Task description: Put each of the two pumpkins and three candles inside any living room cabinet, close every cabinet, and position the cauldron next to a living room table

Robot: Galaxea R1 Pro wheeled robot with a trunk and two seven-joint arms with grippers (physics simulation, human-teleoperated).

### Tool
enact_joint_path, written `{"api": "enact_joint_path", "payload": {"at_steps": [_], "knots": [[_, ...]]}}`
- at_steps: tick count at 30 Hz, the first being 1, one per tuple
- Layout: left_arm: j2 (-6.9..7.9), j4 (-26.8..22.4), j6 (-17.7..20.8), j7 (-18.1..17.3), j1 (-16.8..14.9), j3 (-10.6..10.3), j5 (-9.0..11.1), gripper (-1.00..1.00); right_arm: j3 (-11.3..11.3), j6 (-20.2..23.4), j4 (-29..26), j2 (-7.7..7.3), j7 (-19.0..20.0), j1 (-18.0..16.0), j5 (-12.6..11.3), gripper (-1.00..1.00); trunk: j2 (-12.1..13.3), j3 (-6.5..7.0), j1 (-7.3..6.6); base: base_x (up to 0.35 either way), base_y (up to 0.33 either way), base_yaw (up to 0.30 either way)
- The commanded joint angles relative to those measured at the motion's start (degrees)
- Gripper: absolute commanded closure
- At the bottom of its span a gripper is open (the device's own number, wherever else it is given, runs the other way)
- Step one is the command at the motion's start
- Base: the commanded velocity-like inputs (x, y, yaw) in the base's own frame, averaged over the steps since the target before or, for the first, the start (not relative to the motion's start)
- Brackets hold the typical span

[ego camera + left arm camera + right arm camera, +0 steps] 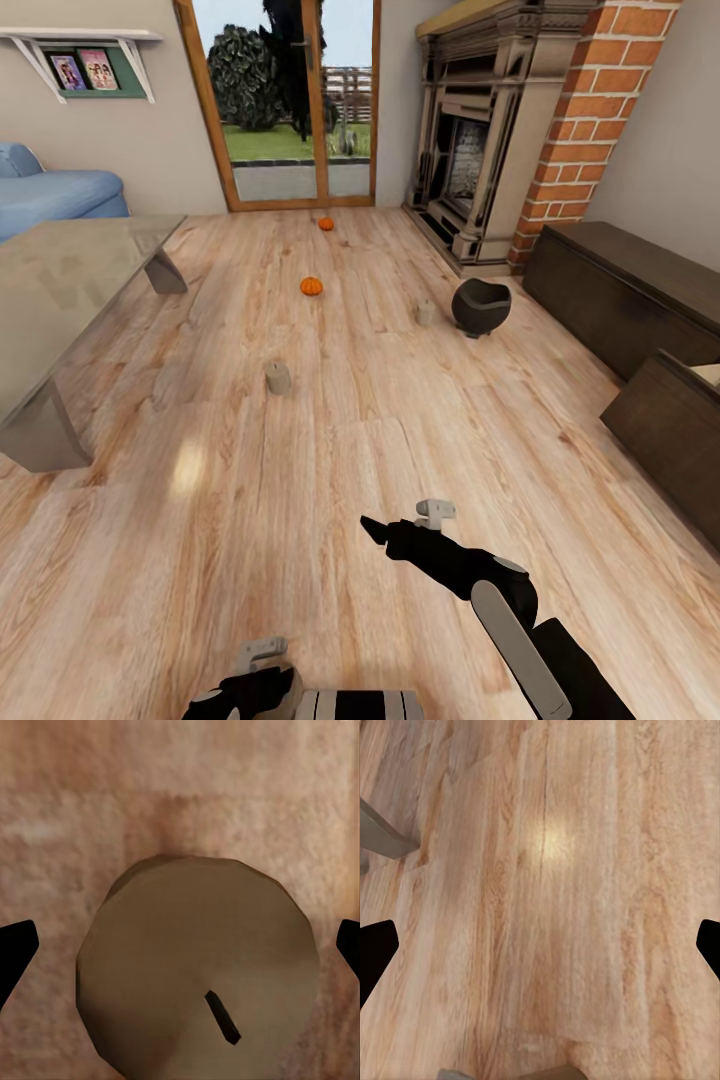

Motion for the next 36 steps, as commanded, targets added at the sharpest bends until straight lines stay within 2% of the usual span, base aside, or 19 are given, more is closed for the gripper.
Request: {"api": "enact_joint_path", "payload": {"at_steps": [1, 14, 17, 20, 26, 28, 32, 36], "knots": [[0.03, -0.1, 0.3, 0.1, 0.0, -0.2, 0.4, -1.00, 0.1, 0.2, -0.1, -0.04, -0.2, 0.0, -0.3, -1.00, 0.0, -0.04, -0.01, 0.036, 0.000, 0.000], [0.03, -0.1, 0.3, 0.1, 0.0, -0.1, 0.4, -1.00, 0.1, 0.2, 0.0, -0.04, -0.2, 0.0, -0.3, -1.00, 0.0, -0.04, -0.01, 0.009, 0.000, 0.000], [0.03, -0.1, 0.2, 0.1, 0.0, -0.1, 0.5, -1.00, 0.1, 0.2, -0.1, -0.04, -0.2, 0.0, -0.3, -1.00, -0.1, -0.71, 0.07, 0.000, 0.000, 0.000], [0.03, -0.1, -1.4, 0.1, 0.0, -0.2, 0.6, -1.00, 0.1, 0.2, -0.4, -0.06, 0.0, 0.0, -0.3, -1.00, -0.1, -1.15, 0.12, 0.000, 0.000, 0.000], [0.03, 1.8, -3.3, 0.1, 0.0, -0.2, 0.4, -1.00, -0.1, 0.2, -0.2, -0.51, 8.8, 0.0, -0.5, -1.00, -0.1, -1.15, 0.12, 0.000, 0.000, 0.000], [0.03, 1.9, -3.4, 0.1, 0.0, -0.2, 0.4, -1.00, -0.1, 0.2, -0.1, -0.54, 9.7, 0.0, -0.5, -1.00, -0.1, -1.15, 0.12, 0.000, 0.000, 0.000], [0.03, 2.1, -3.4, 0.1, 0.0, -0.2, 0.4, -1.00, -0.1, 0.2, -0.1, -0.56, 10.5, 0.0, -0.5, -1.00, -0.1, -2.04, 0.22, 0.000, 0.000, 0.000], [0.00, 2.1, -3.4, 0.1, 0.0, -0.2, 0.4, -1.00, -0.1, 0.2, 0.0, -0.57, 10.8, 0.0, -0.5, -1.00, -0.1, -2.04, 0.22, 0.000, 0.000, 0.000]]}}
